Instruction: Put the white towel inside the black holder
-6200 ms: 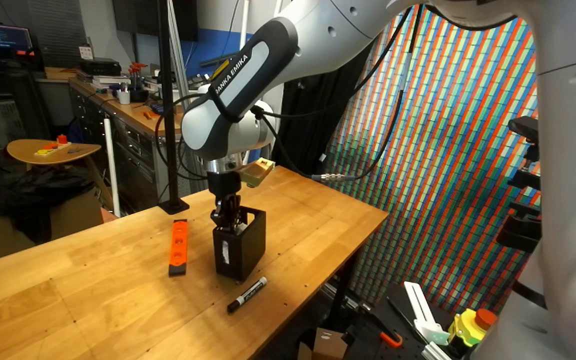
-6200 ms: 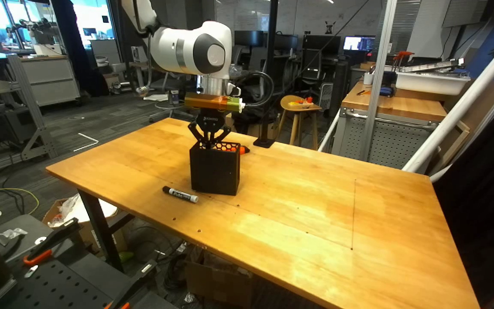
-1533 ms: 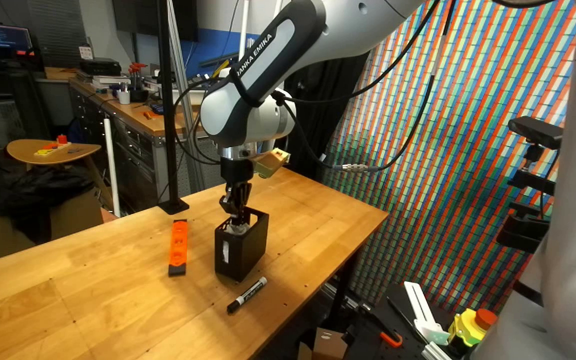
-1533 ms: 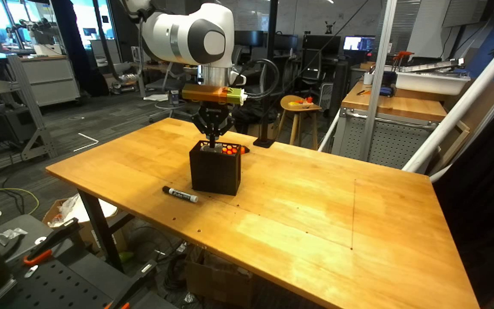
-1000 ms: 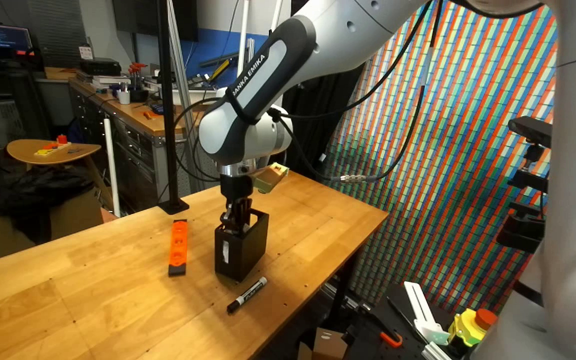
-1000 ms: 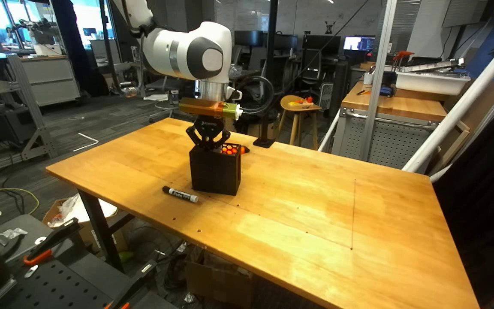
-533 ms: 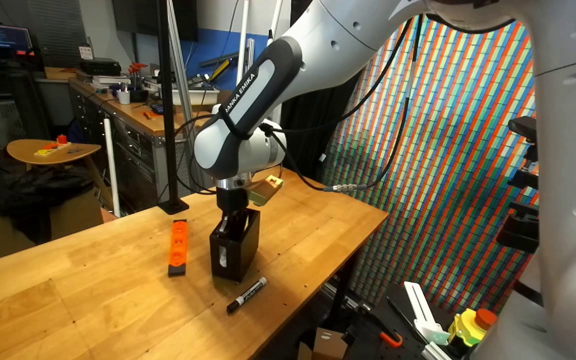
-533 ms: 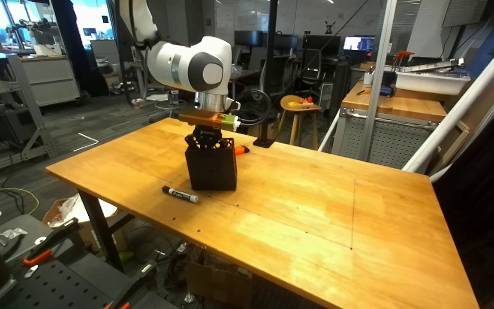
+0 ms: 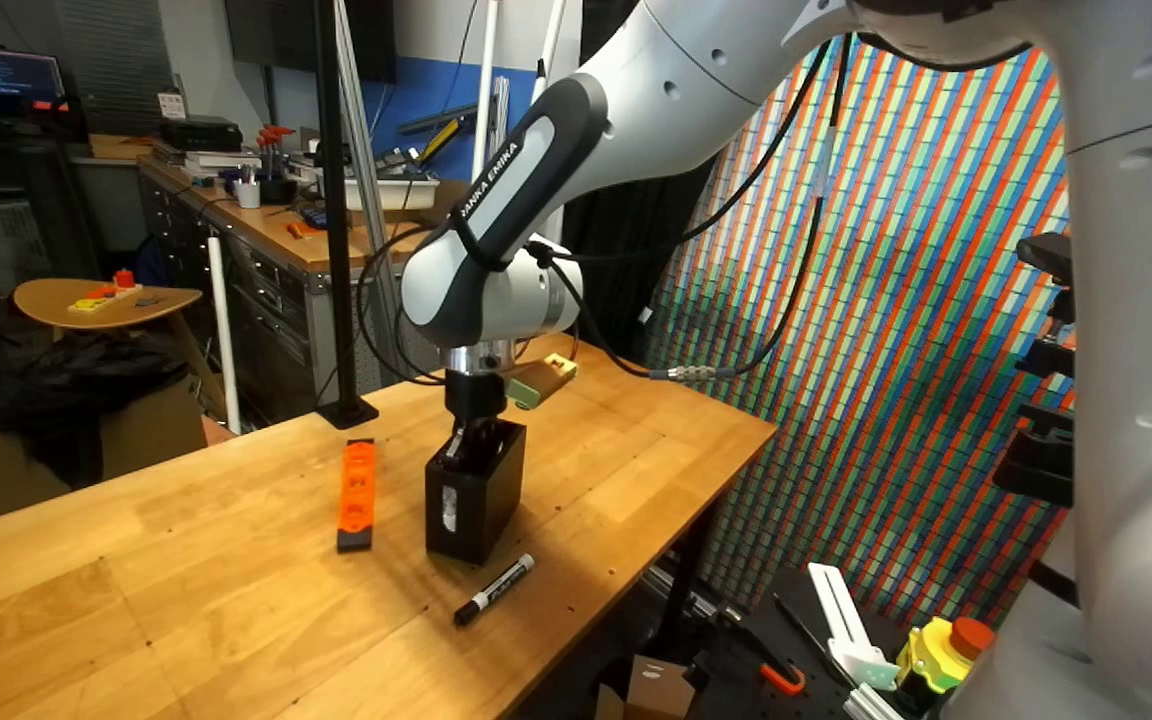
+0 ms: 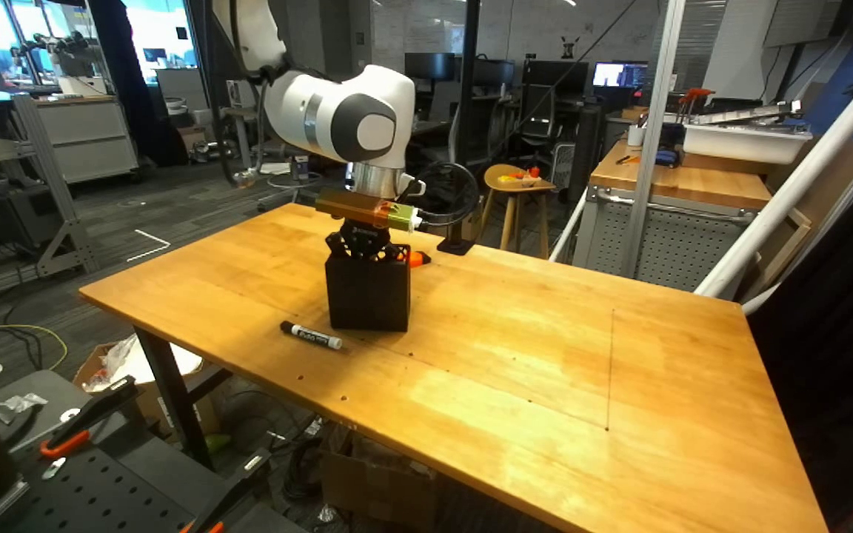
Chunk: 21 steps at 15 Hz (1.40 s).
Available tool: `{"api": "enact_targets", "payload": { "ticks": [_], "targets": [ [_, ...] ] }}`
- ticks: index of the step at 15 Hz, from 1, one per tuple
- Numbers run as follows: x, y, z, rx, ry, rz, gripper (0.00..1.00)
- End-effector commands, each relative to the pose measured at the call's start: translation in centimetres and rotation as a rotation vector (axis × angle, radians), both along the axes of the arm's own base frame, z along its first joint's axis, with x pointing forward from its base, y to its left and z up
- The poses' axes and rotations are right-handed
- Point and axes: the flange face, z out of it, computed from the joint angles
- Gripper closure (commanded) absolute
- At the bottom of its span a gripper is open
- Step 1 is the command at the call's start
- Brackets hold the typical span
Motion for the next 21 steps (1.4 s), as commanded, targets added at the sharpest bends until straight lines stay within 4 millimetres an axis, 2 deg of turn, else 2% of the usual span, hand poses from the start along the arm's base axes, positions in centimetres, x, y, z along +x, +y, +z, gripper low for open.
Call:
{"api": "enact_targets", "payload": {
  "ticks": [1,4,9,10,11,13,14,21],
  "targets": [
    [-1.5,-1.2,2.8,-0.015,-0.037,-0.002,1.0],
    [-3.1,-2.1,6.5,-0.047,-0.072,0.01,1.0],
    [-5.9,-4.9,13.2,-0.078,-0.158,-0.037,1.0],
    [-6.6,-5.4,14.6,-0.082,-0.168,-0.055,0.96],
    [-4.2,-4.6,11.8,-0.073,-0.142,-0.048,0.97],
    [-5.4,-5.4,13.9,-0.077,-0.16,-0.066,0.96],
    [-5.8,-5.5,14.3,-0.078,-0.164,-0.068,0.96],
    [-6.3,-5.4,14.1,-0.077,-0.157,-0.067,0.96]
  ]
}}
